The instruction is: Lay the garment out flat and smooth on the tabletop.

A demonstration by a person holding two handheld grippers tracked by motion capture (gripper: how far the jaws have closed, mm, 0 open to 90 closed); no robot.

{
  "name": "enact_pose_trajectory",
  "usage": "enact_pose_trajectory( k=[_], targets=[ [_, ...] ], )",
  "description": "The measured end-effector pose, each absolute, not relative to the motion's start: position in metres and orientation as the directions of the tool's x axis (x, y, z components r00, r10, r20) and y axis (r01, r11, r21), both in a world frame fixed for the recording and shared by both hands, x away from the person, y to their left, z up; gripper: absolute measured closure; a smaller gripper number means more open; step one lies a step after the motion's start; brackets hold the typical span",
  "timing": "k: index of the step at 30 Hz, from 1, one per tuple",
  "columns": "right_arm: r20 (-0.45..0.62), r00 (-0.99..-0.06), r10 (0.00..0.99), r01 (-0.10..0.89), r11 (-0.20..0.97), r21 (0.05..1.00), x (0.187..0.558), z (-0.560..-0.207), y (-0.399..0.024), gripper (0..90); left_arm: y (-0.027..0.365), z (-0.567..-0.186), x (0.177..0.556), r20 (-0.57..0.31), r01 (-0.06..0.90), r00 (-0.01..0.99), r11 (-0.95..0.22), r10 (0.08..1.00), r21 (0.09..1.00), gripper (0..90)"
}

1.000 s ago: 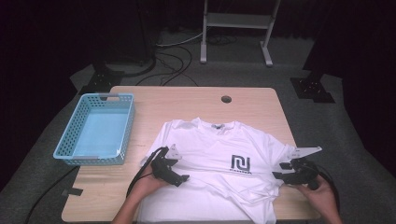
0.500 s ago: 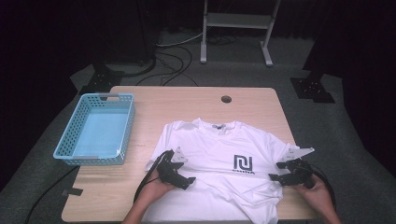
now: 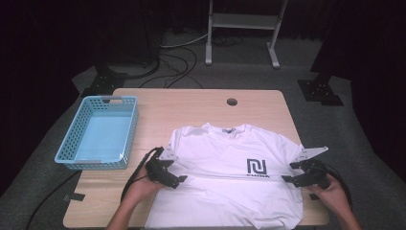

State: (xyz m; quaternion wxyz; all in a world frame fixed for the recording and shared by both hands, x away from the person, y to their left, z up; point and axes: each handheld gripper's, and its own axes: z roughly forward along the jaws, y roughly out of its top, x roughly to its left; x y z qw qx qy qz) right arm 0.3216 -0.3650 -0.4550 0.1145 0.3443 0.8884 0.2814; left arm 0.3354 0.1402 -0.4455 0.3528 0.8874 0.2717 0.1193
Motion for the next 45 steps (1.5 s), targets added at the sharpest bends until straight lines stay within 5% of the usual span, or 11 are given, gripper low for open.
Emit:
enact_pose_trajectory(
  k=[9,23,28,35,45],
  targets=[
    [0.004,-0.782,0.623,0.507,0.632,0.585,0.317,-0.465,-0.335,31.6,0.160,-0.447,0.368,-0.011,0.450,0.794,-0.577,0.607,0.682,15.7],
    [0.004,-0.787,0.617,0.489,0.619,0.614,0.310,-0.470,-0.360,28.8,0.163,-0.461,0.404,-0.100,0.549,0.763,-0.558,0.639,0.623,31.3],
    [0.003,-0.790,0.613,0.488,0.626,0.608,0.312,-0.470,-0.358,26.8,0.158,-0.461,0.411,-0.109,0.541,0.774,-0.563,0.623,0.625,48.3],
    [0.003,-0.786,0.618,0.488,0.617,0.618,0.310,-0.471,-0.359,26.6,0.144,-0.453,0.409,-0.082,0.546,0.772,-0.591,0.630,0.594,84.4],
    [0.002,-0.791,0.612,0.485,0.625,0.611,0.309,-0.470,-0.358,26.6,0.109,-0.408,0.385,-0.018,0.486,0.795,-0.618,0.607,0.618,85.7]
  ],
)
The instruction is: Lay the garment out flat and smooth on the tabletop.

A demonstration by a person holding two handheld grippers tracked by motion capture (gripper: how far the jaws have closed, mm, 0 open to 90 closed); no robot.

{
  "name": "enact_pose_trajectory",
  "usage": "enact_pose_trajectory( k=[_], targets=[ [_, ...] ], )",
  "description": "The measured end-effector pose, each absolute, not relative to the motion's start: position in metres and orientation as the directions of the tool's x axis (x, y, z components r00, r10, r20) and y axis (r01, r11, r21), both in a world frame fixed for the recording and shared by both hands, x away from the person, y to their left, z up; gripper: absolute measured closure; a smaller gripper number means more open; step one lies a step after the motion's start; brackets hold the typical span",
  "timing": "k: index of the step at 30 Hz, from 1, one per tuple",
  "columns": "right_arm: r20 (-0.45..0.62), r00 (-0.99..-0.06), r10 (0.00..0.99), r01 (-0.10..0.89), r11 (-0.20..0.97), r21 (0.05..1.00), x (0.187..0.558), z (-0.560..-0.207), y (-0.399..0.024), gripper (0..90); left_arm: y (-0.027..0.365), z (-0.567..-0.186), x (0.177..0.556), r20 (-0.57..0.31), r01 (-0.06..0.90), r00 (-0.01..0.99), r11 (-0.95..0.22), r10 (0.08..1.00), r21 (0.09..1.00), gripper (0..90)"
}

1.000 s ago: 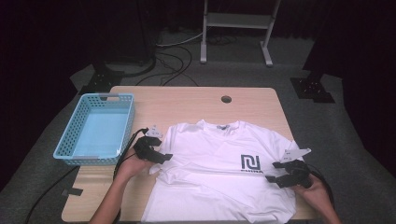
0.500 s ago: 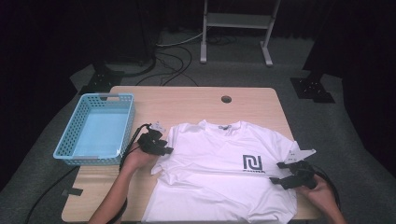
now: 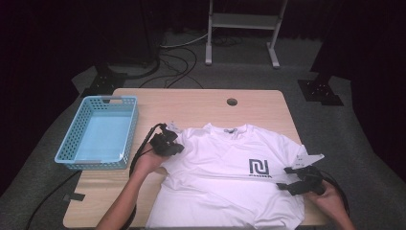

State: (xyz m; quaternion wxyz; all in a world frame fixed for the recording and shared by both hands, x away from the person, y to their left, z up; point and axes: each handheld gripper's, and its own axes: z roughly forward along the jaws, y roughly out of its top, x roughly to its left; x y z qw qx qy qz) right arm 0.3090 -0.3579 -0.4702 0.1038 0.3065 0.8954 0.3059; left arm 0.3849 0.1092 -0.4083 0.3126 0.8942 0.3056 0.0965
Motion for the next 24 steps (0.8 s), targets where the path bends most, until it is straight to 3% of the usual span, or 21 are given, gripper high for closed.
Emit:
enact_pose_trajectory(
  k=[6,18,24],
  targets=[
    [0.002,-0.788,0.615,0.486,0.621,0.616,0.307,-0.471,-0.358,26.6,0.080,-0.403,0.358,-0.010,0.429,0.840,-0.653,0.543,0.624,85.8],
    [0.000,-0.785,0.619,0.486,0.615,0.621,0.304,-0.471,-0.358,26.6,0.045,-0.451,0.313,-0.039,0.375,0.898,-0.716,0.439,0.589,85.4],
    [0.003,-0.780,0.625,0.488,0.605,0.629,0.302,-0.472,-0.358,26.6,0.050,-0.451,0.313,-0.095,0.381,0.906,-0.699,0.412,0.605,68.2]
  ],
)
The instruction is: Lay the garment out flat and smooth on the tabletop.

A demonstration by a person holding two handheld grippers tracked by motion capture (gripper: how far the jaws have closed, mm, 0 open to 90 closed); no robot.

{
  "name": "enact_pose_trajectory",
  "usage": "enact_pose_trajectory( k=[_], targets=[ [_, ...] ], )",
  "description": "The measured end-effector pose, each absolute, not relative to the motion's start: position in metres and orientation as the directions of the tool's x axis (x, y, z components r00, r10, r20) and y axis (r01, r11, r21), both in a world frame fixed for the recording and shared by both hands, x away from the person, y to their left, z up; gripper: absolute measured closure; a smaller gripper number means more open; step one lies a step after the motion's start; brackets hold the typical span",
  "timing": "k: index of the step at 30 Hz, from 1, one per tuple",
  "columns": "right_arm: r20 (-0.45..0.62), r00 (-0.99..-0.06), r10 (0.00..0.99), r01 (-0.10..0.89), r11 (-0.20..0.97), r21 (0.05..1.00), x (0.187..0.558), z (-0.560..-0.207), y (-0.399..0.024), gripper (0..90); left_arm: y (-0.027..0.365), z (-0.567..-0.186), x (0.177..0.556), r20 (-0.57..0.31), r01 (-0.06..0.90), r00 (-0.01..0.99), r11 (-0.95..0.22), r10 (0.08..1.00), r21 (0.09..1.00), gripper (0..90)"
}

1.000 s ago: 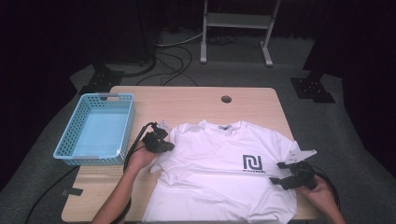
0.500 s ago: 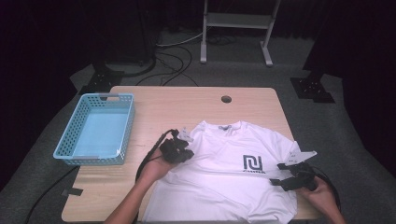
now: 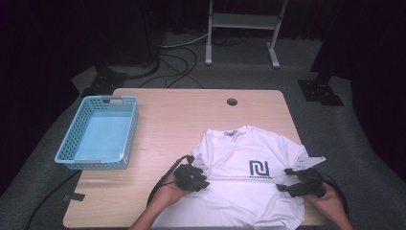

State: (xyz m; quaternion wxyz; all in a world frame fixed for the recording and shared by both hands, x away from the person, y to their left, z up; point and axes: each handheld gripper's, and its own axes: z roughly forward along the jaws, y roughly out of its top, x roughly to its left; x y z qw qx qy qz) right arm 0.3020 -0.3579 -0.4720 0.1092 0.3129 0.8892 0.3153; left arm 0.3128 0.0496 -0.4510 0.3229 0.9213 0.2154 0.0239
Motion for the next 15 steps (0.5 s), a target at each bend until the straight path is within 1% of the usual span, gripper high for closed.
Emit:
enact_pose_trajectory(
  k=[2,6,11,13,15],
  targets=[
    [0.004,-0.780,0.626,0.488,0.604,0.630,0.302,-0.472,-0.358,26.6,0.055,-0.444,0.316,-0.111,0.391,0.902,-0.680,0.417,0.621,62.2],
    [0.003,-0.780,0.625,0.486,0.604,0.631,0.300,-0.472,-0.358,26.6,0.069,-0.430,0.326,-0.118,0.398,0.894,-0.645,0.432,0.653,55.0],
    [0.002,-0.780,0.625,0.485,0.603,0.634,0.300,-0.472,-0.358,26.6,0.089,-0.420,0.340,-0.110,0.407,0.881,-0.617,0.461,0.673,53.8],
    [0.004,-0.780,0.626,0.487,0.604,0.631,0.300,-0.472,-0.358,26.6,0.093,-0.423,0.347,-0.126,0.427,0.874,-0.619,0.468,0.659,53.9],
    [0.003,-0.781,0.625,0.487,0.606,0.628,0.301,-0.472,-0.357,26.6,0.095,-0.428,0.352,-0.166,0.464,0.860,-0.601,0.483,0.651,55.9]
  ],
)
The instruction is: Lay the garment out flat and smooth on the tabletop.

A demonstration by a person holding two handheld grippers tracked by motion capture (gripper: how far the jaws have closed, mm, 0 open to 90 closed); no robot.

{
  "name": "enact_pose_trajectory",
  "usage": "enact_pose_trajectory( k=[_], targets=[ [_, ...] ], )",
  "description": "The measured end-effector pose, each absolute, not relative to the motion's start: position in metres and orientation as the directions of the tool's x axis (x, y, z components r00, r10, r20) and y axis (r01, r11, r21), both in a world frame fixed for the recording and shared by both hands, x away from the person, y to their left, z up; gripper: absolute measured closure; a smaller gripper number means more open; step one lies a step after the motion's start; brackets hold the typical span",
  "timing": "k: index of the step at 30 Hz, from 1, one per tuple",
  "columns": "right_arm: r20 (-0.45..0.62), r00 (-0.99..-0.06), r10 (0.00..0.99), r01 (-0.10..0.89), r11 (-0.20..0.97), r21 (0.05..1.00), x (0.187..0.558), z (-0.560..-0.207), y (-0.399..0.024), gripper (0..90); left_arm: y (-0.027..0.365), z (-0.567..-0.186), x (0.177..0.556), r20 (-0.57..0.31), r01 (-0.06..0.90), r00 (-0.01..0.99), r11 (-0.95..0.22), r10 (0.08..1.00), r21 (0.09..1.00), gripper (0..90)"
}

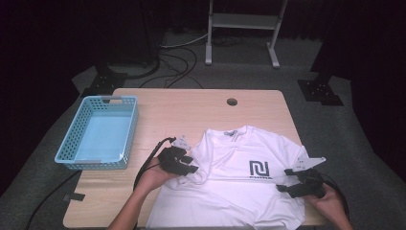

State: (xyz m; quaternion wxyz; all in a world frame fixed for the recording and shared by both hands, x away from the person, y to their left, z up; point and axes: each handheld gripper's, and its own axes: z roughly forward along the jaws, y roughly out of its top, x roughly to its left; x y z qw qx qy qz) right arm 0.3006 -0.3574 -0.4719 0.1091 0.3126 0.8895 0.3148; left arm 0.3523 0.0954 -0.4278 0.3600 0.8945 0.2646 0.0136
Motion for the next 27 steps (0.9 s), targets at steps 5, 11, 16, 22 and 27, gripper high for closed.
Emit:
enact_pose_trajectory(
  k=[5,11,16,22,27],
  targets=[
    [0.004,-0.776,0.631,0.493,0.601,0.629,0.300,-0.472,-0.357,26.6,0.096,-0.437,0.366,-0.216,0.537,0.818,-0.572,0.533,0.620,52.5],
    [0.006,-0.773,0.635,0.498,0.600,0.625,0.300,-0.472,-0.356,26.6,0.090,-0.450,0.382,-0.255,0.583,0.792,-0.565,0.554,0.584,36.9],
    [0.003,-0.775,0.632,0.496,0.605,0.623,0.300,-0.471,-0.356,26.6,0.078,-0.446,0.387,-0.211,0.515,0.835,-0.588,0.507,0.624,74.9],
    [0.004,-0.774,0.633,0.497,0.604,0.623,0.300,-0.471,-0.356,26.6,0.056,-0.431,0.394,-0.176,0.448,0.872,-0.602,0.456,0.661,86.2],
    [0.009,-0.768,0.640,0.503,0.595,0.627,0.299,-0.472,-0.356,26.6,0.027,-0.426,0.393,-0.182,0.402,0.903,-0.611,0.390,0.682,86.1]
  ],
)
